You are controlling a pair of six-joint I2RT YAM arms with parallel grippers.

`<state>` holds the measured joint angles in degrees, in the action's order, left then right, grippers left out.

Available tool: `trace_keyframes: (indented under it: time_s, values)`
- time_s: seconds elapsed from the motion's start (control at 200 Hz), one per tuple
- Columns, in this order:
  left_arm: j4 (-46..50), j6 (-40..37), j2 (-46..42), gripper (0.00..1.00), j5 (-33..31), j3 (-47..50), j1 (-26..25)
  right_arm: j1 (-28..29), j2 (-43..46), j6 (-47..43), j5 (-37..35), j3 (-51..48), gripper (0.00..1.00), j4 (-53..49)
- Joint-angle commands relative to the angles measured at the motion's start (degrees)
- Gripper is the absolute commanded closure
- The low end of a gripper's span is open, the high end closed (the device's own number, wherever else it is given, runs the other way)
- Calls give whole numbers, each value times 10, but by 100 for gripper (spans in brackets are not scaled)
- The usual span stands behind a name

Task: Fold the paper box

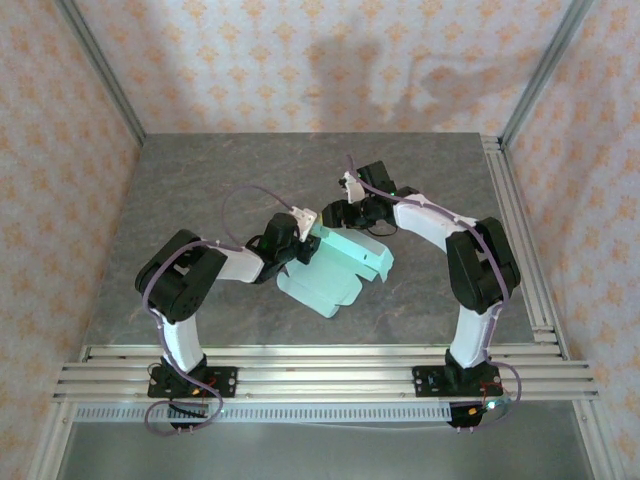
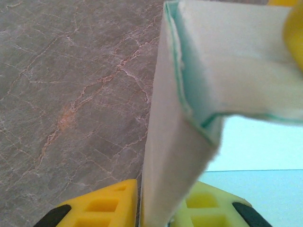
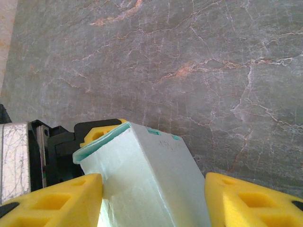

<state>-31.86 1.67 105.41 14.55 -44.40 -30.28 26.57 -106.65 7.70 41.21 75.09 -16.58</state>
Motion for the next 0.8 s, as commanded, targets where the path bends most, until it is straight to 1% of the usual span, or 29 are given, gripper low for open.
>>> trace_keyframes:
  time_s: [0.0, 0.075, 0.155, 0.235, 0.32, 0.41, 0.45, 0.536, 0.591, 0.641, 0.666, 0.741, 0.761, 0.796]
  values:
    - [-33, 14, 8, 78, 0, -14, -4, 4, -7, 3, -5, -13, 42, -2]
    - [-28, 16, 9, 80, 3, -19, -3, 4, -6, 3, -5, -14, 42, -2]
    - [-21, 15, 13, 86, 9, -26, -4, 4, -6, 3, -4, -14, 42, -3]
    - [-19, 16, 16, 88, 13, -29, -3, 4, -6, 2, -3, -14, 42, -4]
    - [-17, 16, 17, 95, 14, -28, -4, 4, -4, 1, -3, -15, 42, -4]
    - [-15, 17, 21, 95, 13, -26, -4, 4, -3, -2, -2, -19, 42, -4]
    - [-16, 20, 21, 93, 14, -24, -4, 5, -3, -2, -3, -21, 42, -4]
    - [-26, 27, 18, 81, 11, -17, -4, 6, -4, -7, -9, -27, 42, -6]
    - [-29, 28, 14, 76, 9, -15, -4, 8, -5, -14, -19, -29, 42, -13]
    - [-29, 29, 10, 74, 6, -15, -4, 9, -5, -19, -27, -32, 42, -16]
    - [-32, 31, 8, 70, 5, -13, -4, 9, -5, -20, -29, -34, 42, -17]
    - [-40, 33, -1, 68, 1, -8, -4, 9, -5, -20, -33, -39, 42, -17]
    - [-40, 34, -3, 64, 0, -6, -4, 9, -5, -21, -36, -39, 42, -18]
    - [-40, 34, -9, 62, -2, -4, -4, 9, -5, -22, -38, -39, 42, -22]
